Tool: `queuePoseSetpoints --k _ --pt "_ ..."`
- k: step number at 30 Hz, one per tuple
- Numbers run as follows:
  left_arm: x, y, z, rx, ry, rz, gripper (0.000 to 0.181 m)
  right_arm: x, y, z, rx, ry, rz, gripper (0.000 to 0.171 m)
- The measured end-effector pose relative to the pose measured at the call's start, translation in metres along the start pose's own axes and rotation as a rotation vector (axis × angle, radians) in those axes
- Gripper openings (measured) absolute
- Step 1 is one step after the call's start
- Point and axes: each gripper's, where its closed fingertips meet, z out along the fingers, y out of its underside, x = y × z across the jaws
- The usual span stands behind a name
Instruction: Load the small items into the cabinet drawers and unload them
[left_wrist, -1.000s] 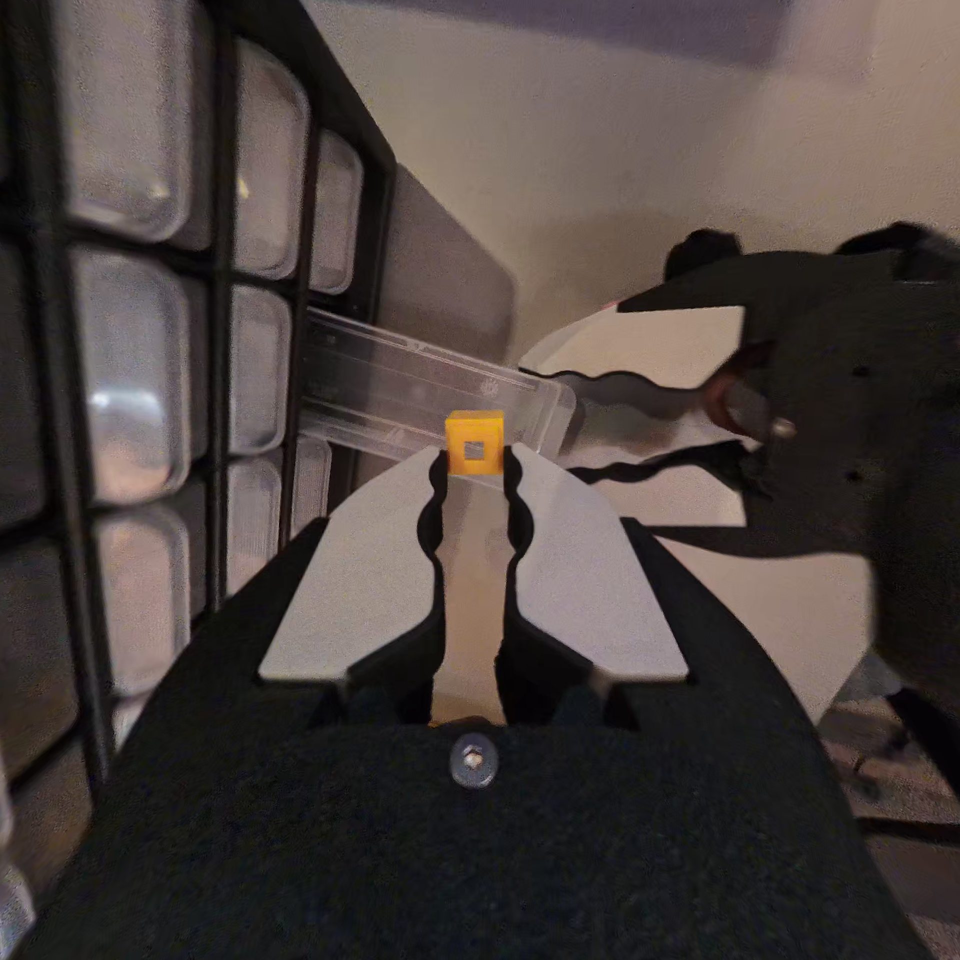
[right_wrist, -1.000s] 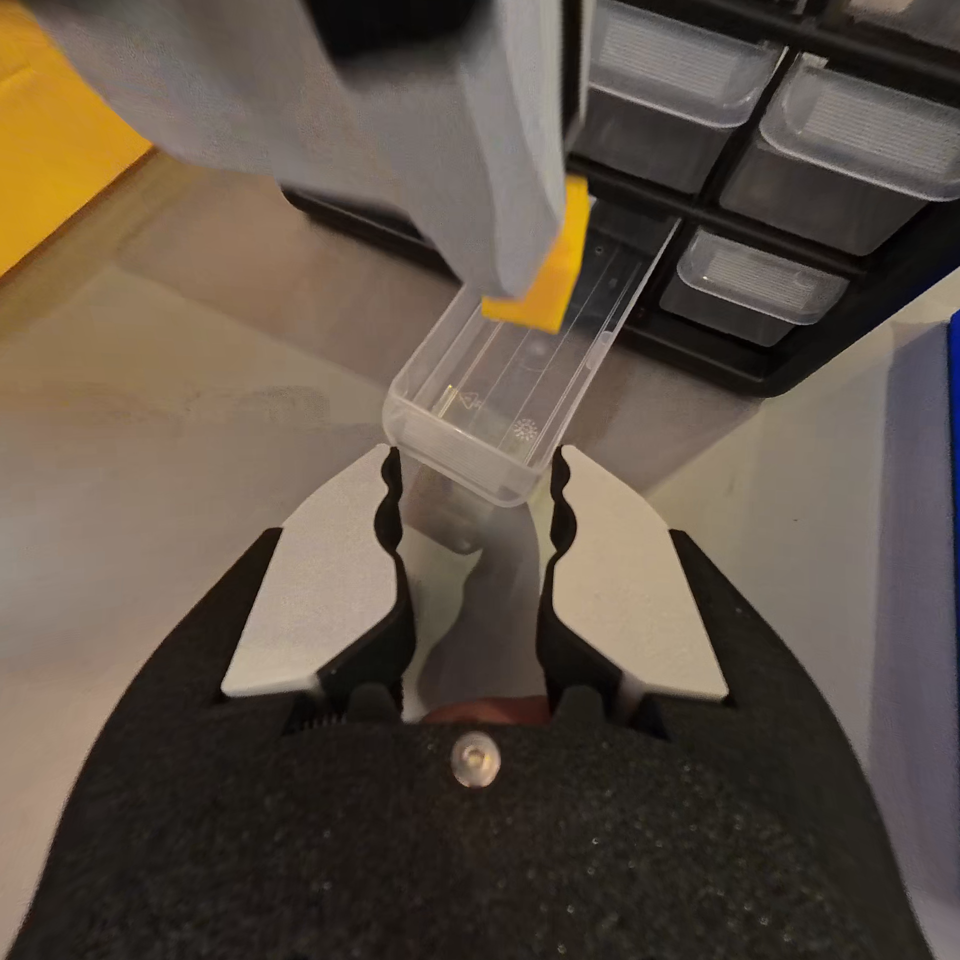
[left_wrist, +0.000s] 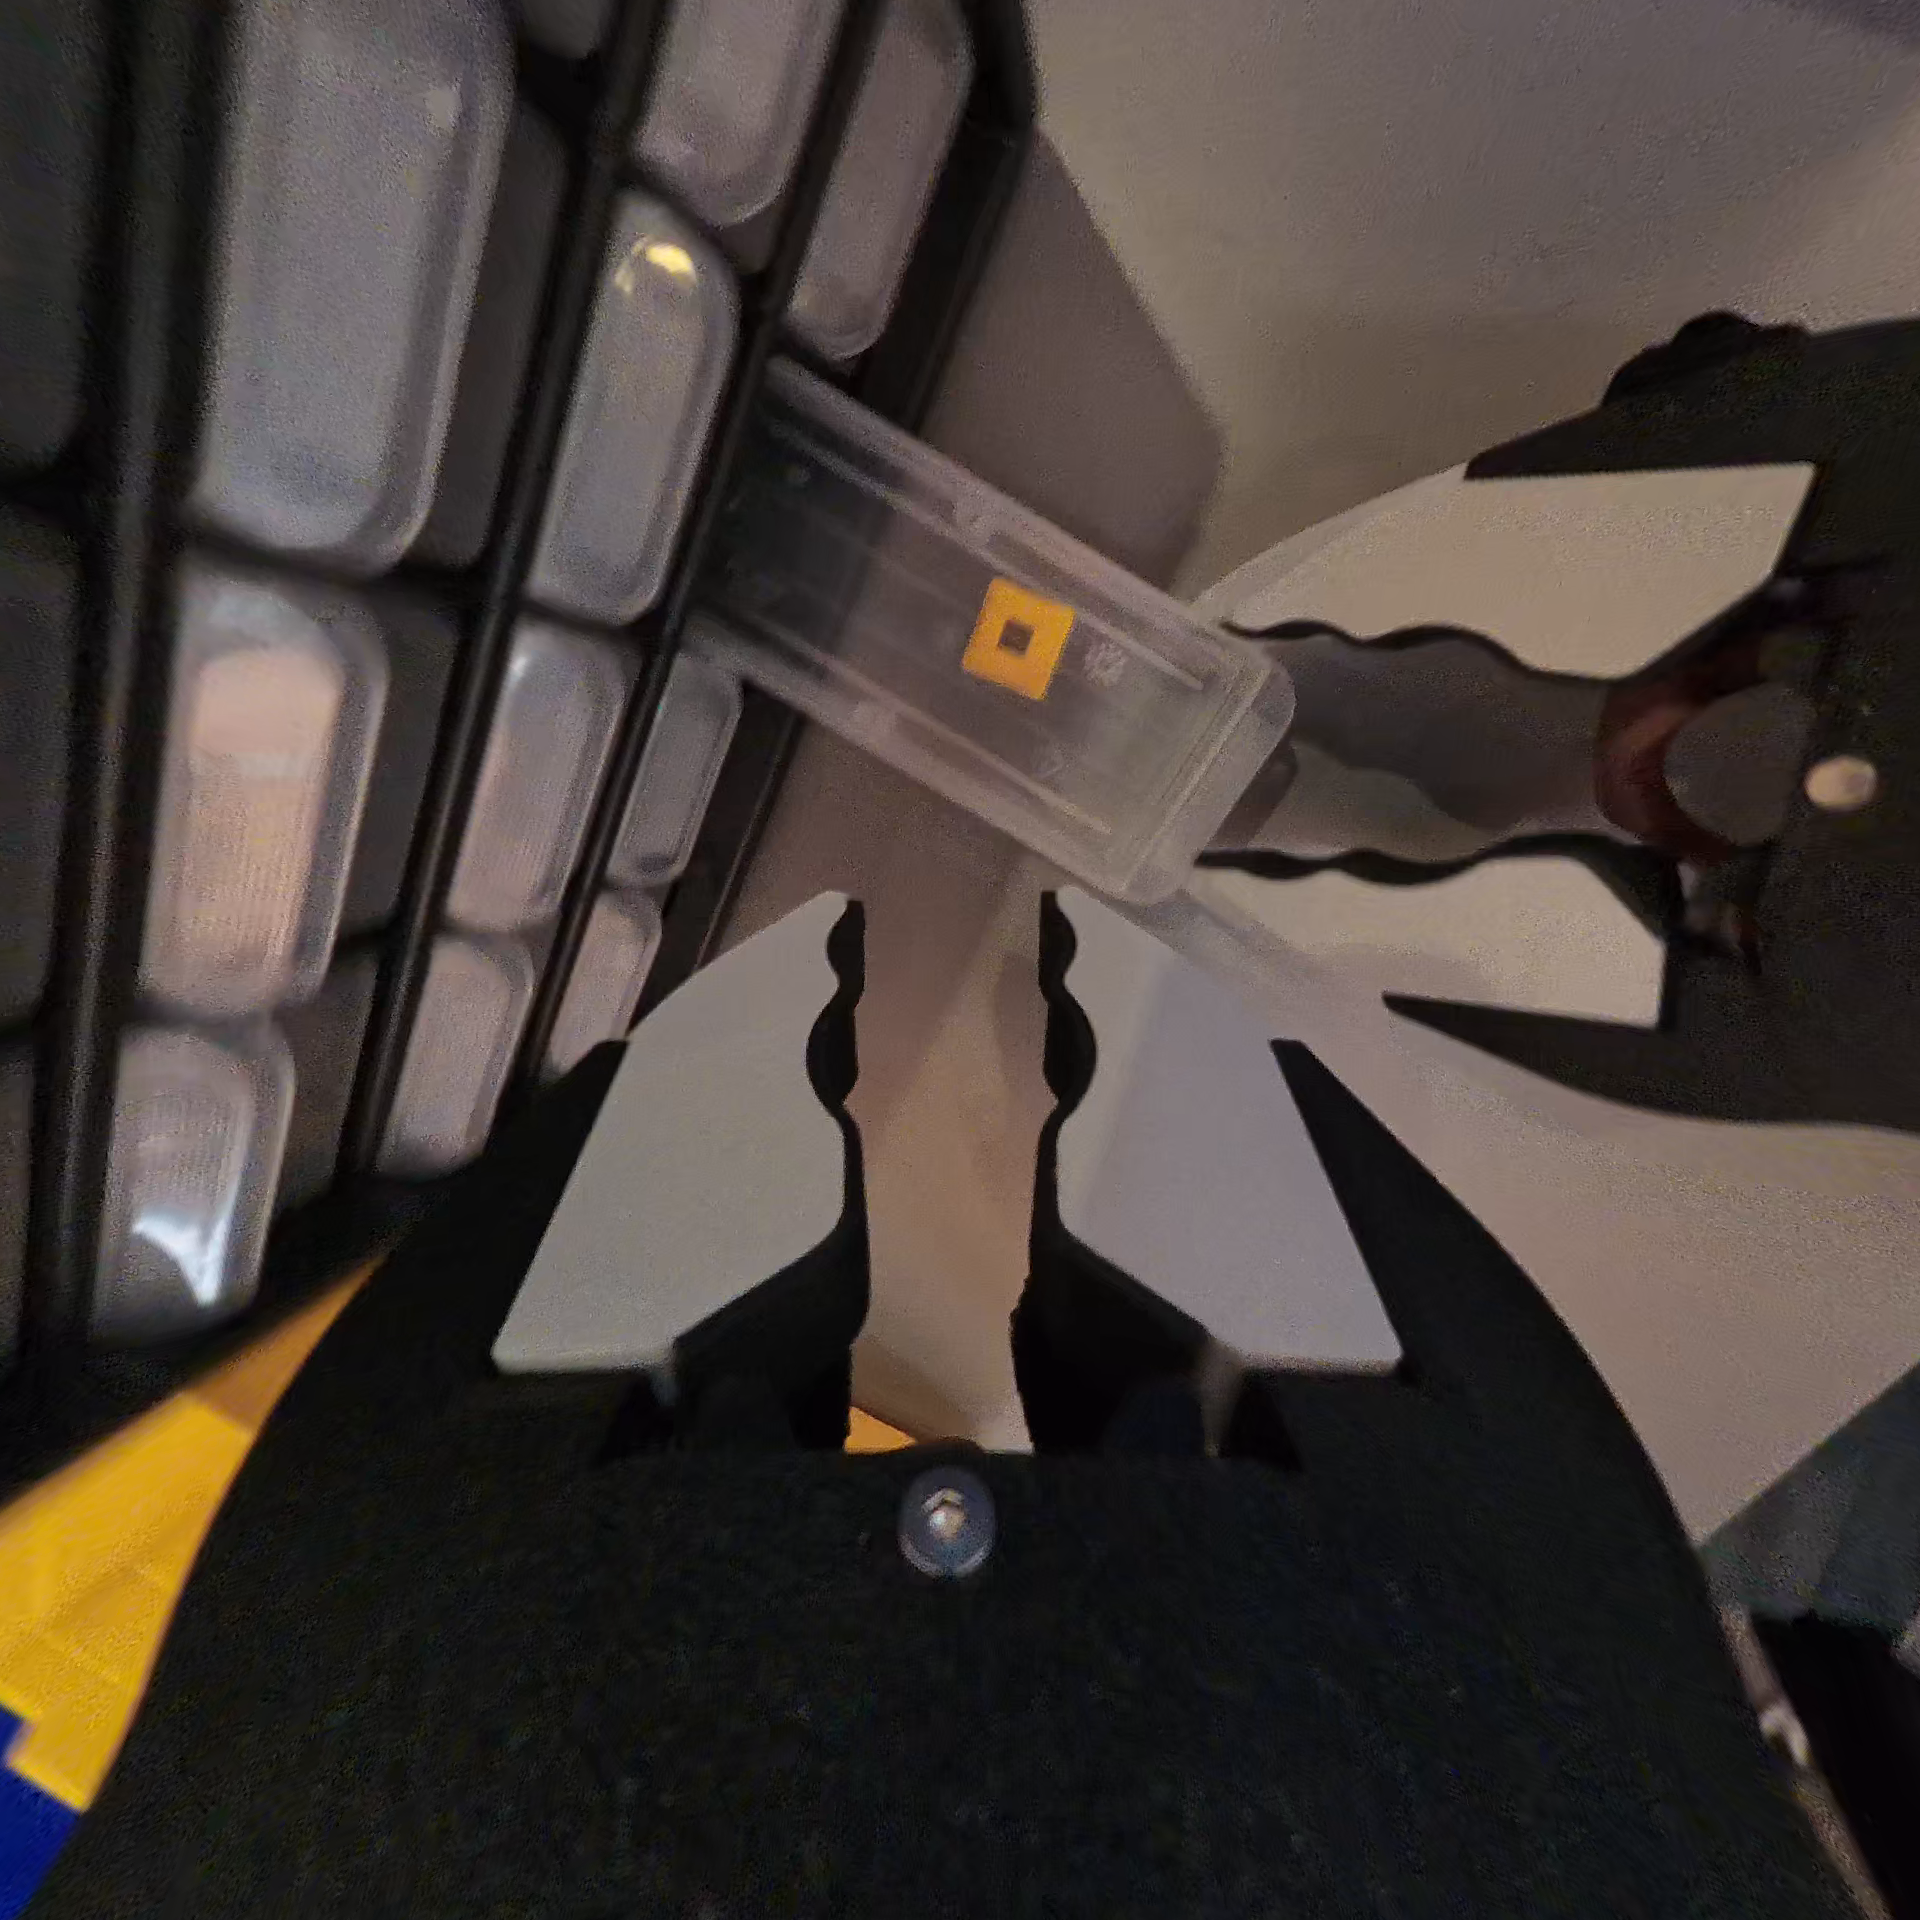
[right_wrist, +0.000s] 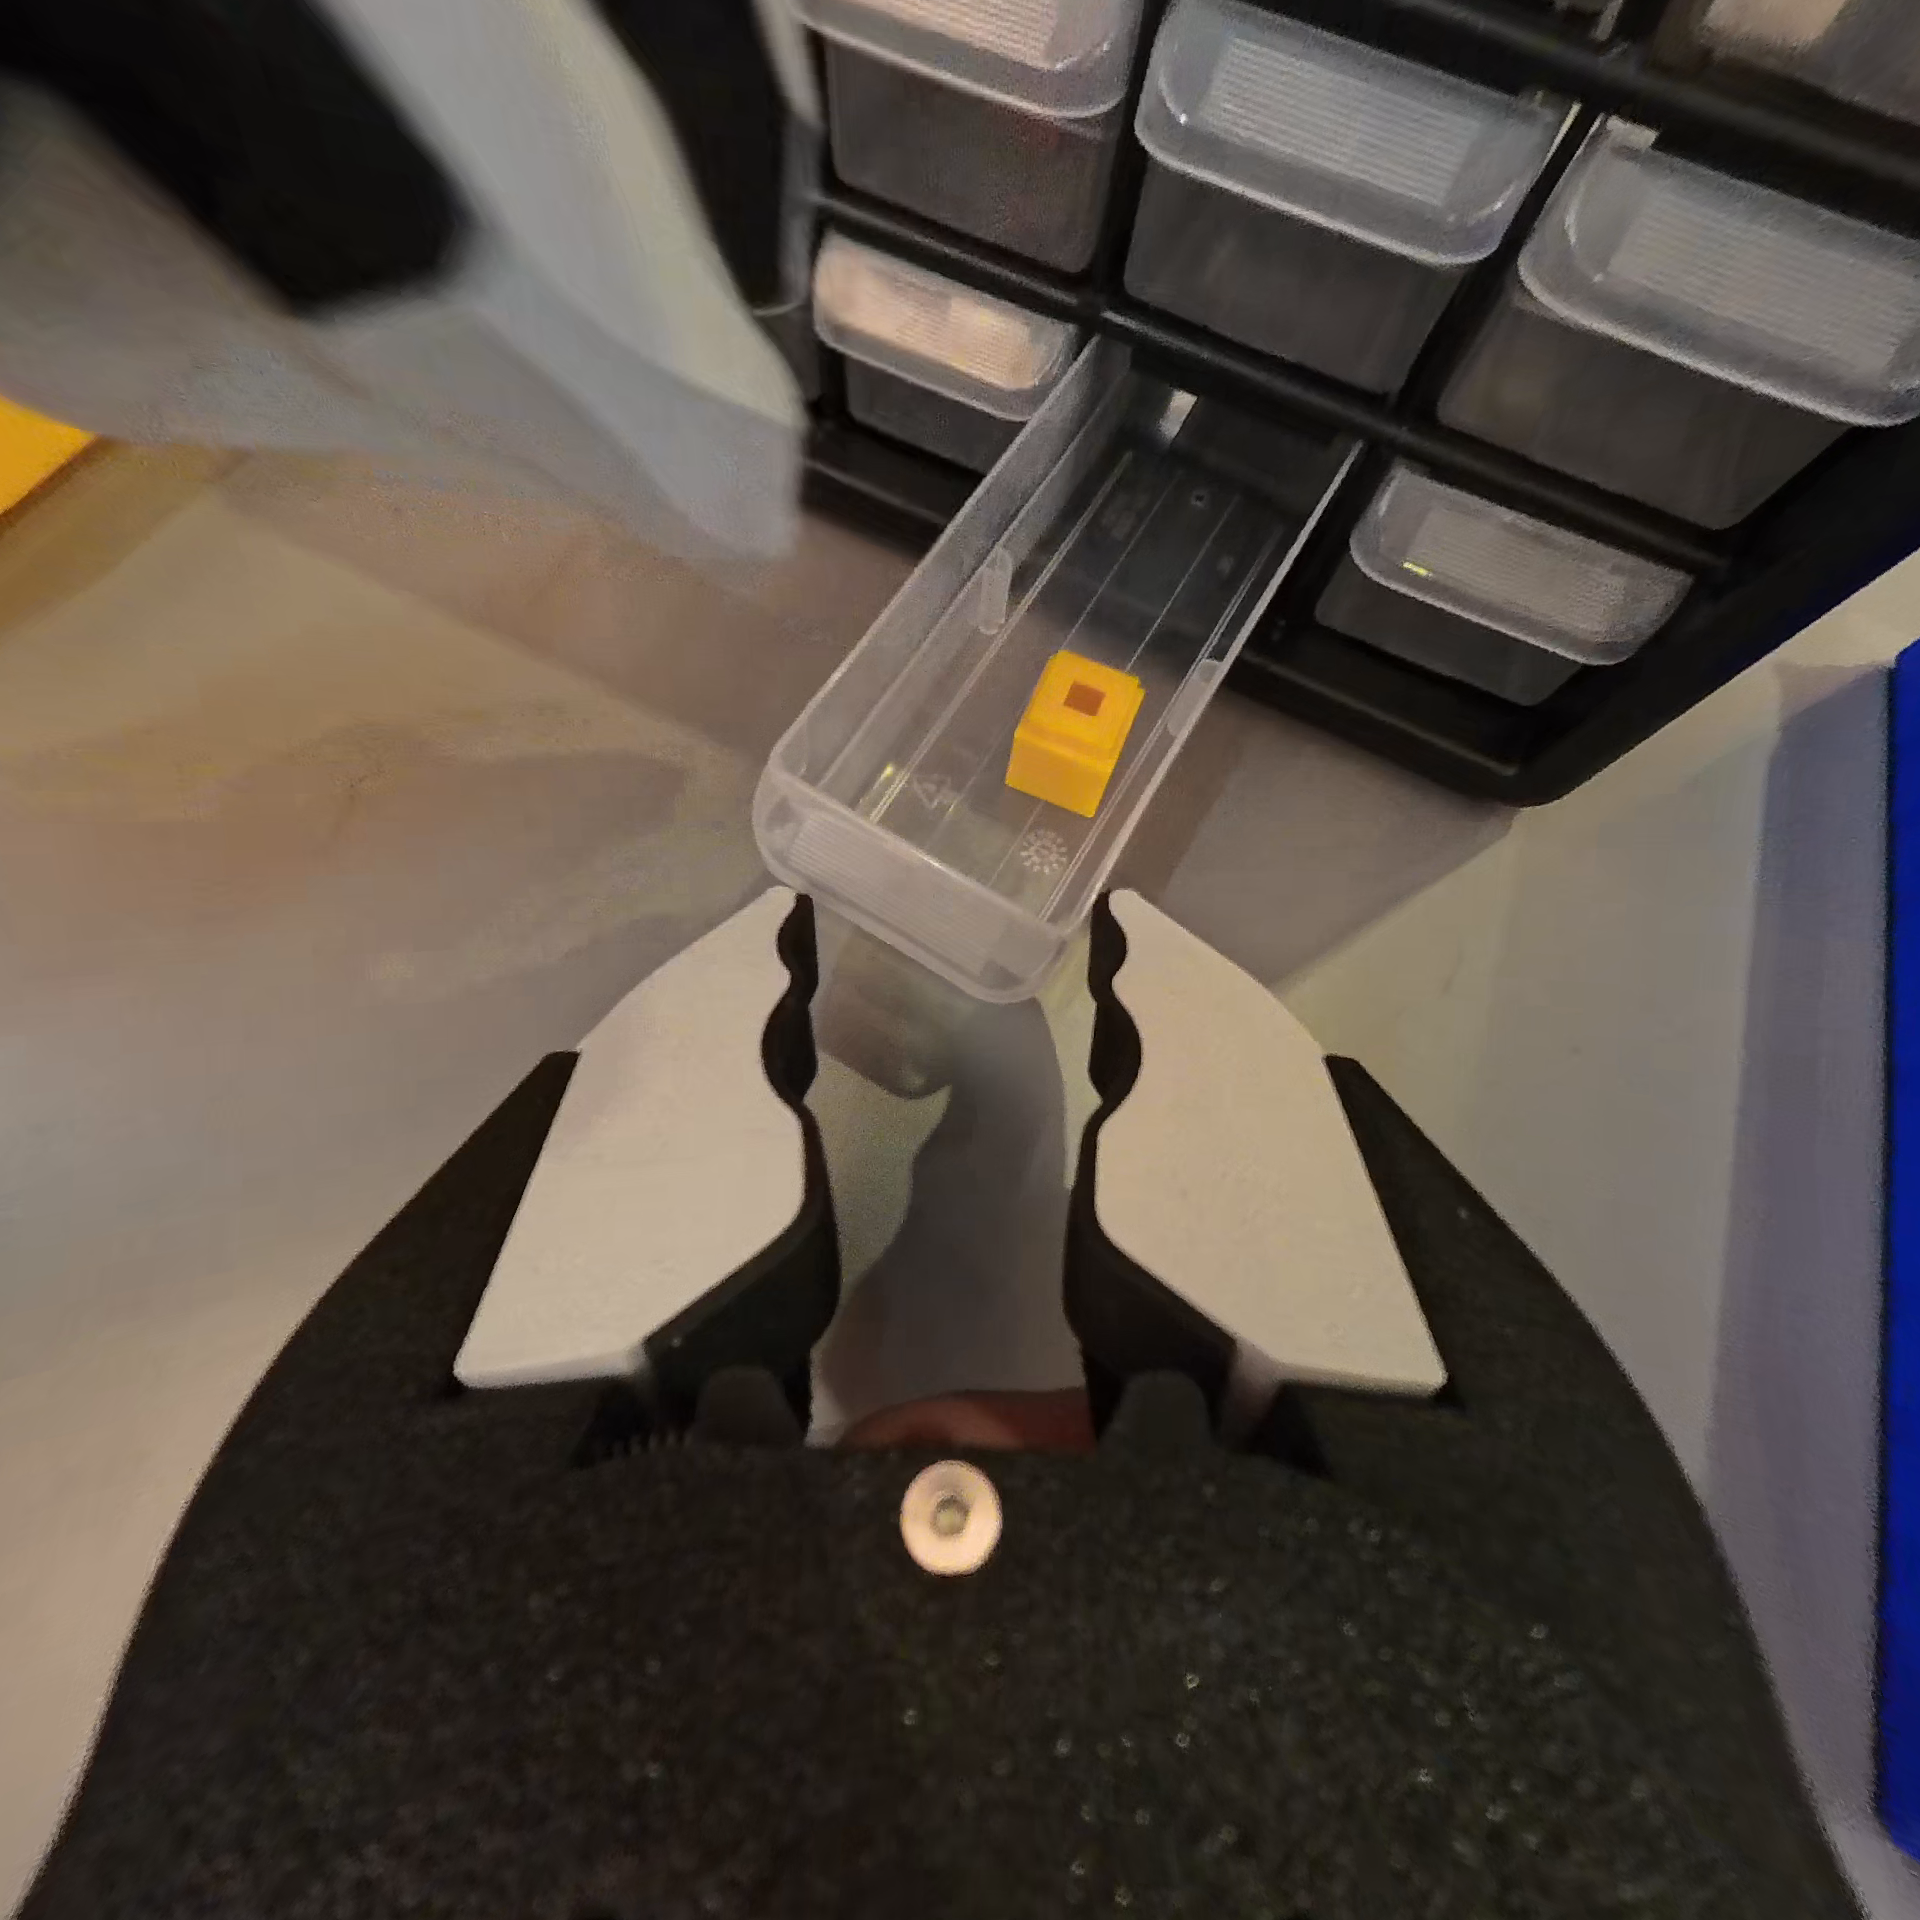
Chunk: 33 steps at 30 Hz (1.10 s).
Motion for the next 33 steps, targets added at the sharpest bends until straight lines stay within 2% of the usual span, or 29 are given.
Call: queuePoseSetpoints --k 3,6,8,12,16,20,22,23,26,33 --pt "0.004 0.023 -0.024 0.149 -0.050 -0.175 0.032 0.003 -0.002 -0.001 0.003 -0.007 -0.014 0.047" --pt "0.023 0.058 -0.037 0.293 -0.034 -0.466 0.032 0.004 -0.004 -0.001 0.010 -0.035 -0.061 0.043" --pt "0.056 0.079 -0.042 0.356 0.065 -0.600 0.032 0.011 -0.010 0.001 0.023 -0.024 -0.088 0.043" --pt "0.113 0.117 -0.045 0.494 0.141 -0.755 0.032 0.027 -0.023 0.009 0.024 0.002 -0.115 0.043" --pt "0.136 0.152 -0.032 0.541 0.053 -0.786 0.032 0.034 -0.032 0.025 -0.001 -0.011 -0.127 0.045" --pt "0.142 0.159 -0.029 0.608 0.056 -0.811 0.032 0.018 -0.011 0.020 -0.134 -0.090 -0.104 0.050" --pt "0.139 0.157 -0.037 0.676 0.061 -0.822 0.033 0.007 -0.007 0.009 -0.104 -0.109 -0.122 0.046" --pt "0.136 0.156 -0.042 0.712 0.057 -0.821 0.033 0.000 -0.008 0.005 -0.075 -0.123 -0.140 0.039" --pt "0.125 0.161 -0.049 0.749 -0.002 -0.804 0.033 -0.012 -0.023 0.004 0.023 -0.131 -0.208 0.027" --pt "0.126 0.162 -0.049 0.743 0.011 -0.812 0.033 0.011 -0.038 0.040 0.006 -0.048 -0.224 0.028"
